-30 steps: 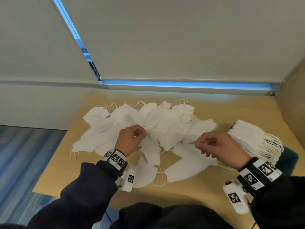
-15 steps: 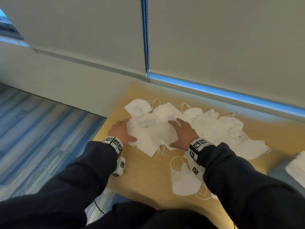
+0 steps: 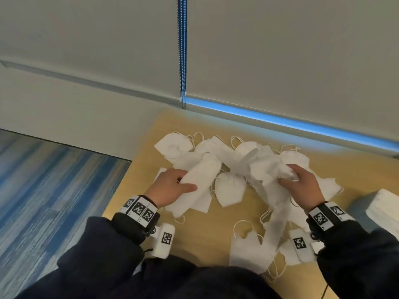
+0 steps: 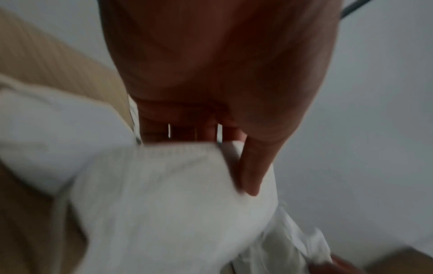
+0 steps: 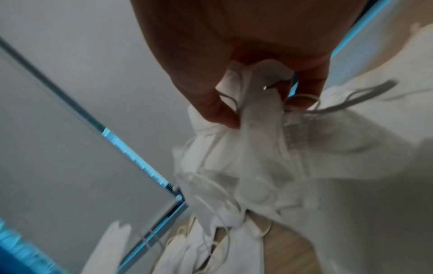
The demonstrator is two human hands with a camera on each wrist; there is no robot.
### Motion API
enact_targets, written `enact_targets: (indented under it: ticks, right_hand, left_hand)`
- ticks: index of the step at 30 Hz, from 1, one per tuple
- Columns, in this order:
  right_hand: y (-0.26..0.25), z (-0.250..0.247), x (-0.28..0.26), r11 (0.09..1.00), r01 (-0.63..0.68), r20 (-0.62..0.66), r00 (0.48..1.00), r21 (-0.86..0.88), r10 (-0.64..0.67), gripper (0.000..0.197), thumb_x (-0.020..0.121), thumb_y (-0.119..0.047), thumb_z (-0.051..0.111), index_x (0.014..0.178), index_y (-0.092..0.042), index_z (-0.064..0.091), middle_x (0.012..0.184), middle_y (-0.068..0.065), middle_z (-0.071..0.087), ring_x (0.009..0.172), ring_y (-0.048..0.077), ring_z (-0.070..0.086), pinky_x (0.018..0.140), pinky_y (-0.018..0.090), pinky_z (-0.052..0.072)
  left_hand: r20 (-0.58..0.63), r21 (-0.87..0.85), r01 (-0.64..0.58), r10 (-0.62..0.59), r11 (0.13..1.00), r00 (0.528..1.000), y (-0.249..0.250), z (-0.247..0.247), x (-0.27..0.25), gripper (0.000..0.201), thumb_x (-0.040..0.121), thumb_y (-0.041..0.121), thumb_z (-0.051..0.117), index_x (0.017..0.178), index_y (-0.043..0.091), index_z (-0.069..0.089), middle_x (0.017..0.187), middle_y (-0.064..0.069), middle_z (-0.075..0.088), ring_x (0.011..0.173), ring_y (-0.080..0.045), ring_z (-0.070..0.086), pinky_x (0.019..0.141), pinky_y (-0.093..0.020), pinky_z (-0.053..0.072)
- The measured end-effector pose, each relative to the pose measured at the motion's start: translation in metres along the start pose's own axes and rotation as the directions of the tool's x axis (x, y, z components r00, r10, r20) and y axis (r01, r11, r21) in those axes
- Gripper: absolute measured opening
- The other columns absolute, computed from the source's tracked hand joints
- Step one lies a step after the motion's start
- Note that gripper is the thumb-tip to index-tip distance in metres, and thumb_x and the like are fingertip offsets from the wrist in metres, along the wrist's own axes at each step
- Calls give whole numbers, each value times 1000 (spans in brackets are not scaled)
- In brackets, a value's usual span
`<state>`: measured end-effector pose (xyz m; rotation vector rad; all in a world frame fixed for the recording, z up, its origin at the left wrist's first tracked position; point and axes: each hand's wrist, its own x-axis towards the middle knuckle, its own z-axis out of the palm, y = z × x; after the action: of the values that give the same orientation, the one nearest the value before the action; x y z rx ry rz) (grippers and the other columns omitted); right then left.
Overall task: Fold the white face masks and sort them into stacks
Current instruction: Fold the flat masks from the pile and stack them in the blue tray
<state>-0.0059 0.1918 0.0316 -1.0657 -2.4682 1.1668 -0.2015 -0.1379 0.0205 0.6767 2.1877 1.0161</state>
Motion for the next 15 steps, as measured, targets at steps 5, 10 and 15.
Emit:
enact_targets:
  ticks: [5,10,15]
  right_hand:
    - [19,-21,8,912,-193,55,972,-363,228,40,88,-23,69,127,-16,63,120,15,68,108,39,62,84,38,44]
    - [10,5,-2,544,-120,56,953,-831,296,80,84,-52,68,151,-30,32,160,6,30,145,35,29,114,59,24]
    - [-48,65,4,811,297,322,936,-504,-142,34,91,-23,63,124,-32,60,114,-2,64,105,22,62,93,38,48]
  left_hand:
    - [245,122,-120,87,985,966,9,54,25,28,95,41,67,117,27,74,108,9,72,96,-6,63,84,-22,45]
    - [-22,504,-43,63,862,998,-17,20,47,24,93,37,66,114,27,68,115,3,64,108,-20,62,91,-36,50]
    - [-143,633,193,-131,750,981,-57,-12,37,73,73,47,81,137,35,48,145,0,37,129,-26,41,96,-42,46]
